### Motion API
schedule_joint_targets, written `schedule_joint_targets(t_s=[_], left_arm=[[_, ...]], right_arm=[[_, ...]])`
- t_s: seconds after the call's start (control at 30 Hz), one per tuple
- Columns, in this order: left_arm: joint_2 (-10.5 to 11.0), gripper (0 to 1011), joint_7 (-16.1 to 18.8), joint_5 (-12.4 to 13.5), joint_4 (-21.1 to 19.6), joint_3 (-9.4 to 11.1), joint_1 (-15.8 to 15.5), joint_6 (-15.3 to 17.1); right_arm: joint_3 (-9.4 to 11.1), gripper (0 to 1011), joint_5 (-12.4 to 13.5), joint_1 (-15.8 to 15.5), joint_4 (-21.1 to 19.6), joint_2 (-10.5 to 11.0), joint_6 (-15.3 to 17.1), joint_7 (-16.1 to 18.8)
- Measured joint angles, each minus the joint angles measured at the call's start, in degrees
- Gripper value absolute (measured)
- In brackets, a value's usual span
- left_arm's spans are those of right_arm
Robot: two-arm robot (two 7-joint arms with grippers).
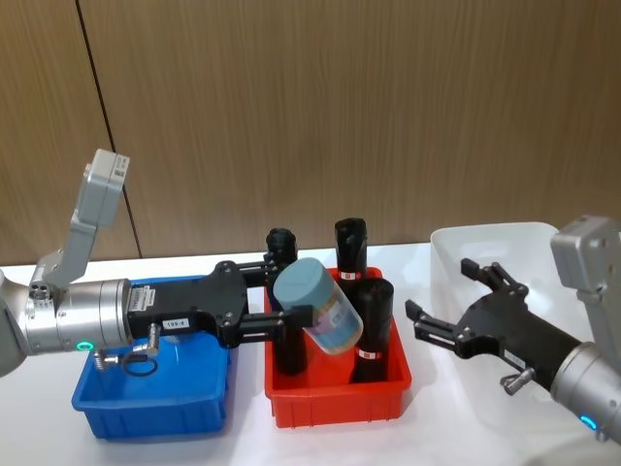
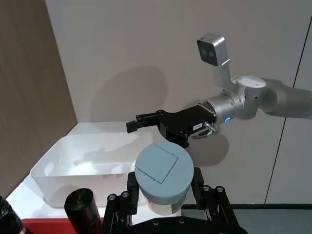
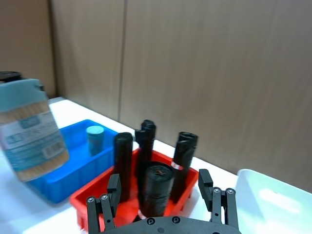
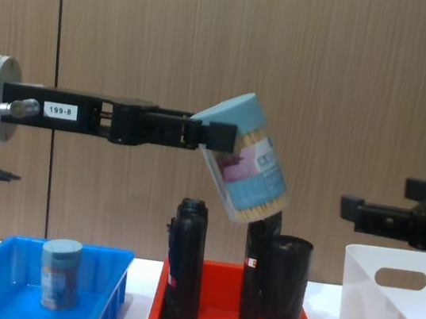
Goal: Pick the cotton swabs from the blue box and place them into the white box.
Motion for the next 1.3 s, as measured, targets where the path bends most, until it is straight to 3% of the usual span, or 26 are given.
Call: schedule_joint_targets(t_s=[0.33, 0.63, 0.87, 1.3], left_arm=[[-0.02, 652, -0.07, 0.00, 0.05, 0.06, -0.04, -0.06], [-0.02, 652, -0.12, 0.00, 0.07, 0.08, -0.08, -0.09], [-0.02, 652, -0.13, 0.00, 0.07, 0.08, -0.08, -0.10], [-0.02, 652, -0.13, 0.00, 0.07, 0.08, -0.07, -0.09]], right_arm=[[0.57, 1002, 1.48, 2.83, -0.32, 1.48, 3.99, 8.84], [1.57, 1002, 4.53, 5.44, 0.54, 3.74, 7.10, 17.92], [2.08, 1002, 6.87, 6.71, 1.35, 5.02, 8.63, 22.76], [1.72, 1002, 8.96, 9.53, 3.02, 5.41, 10.17, 27.90]])
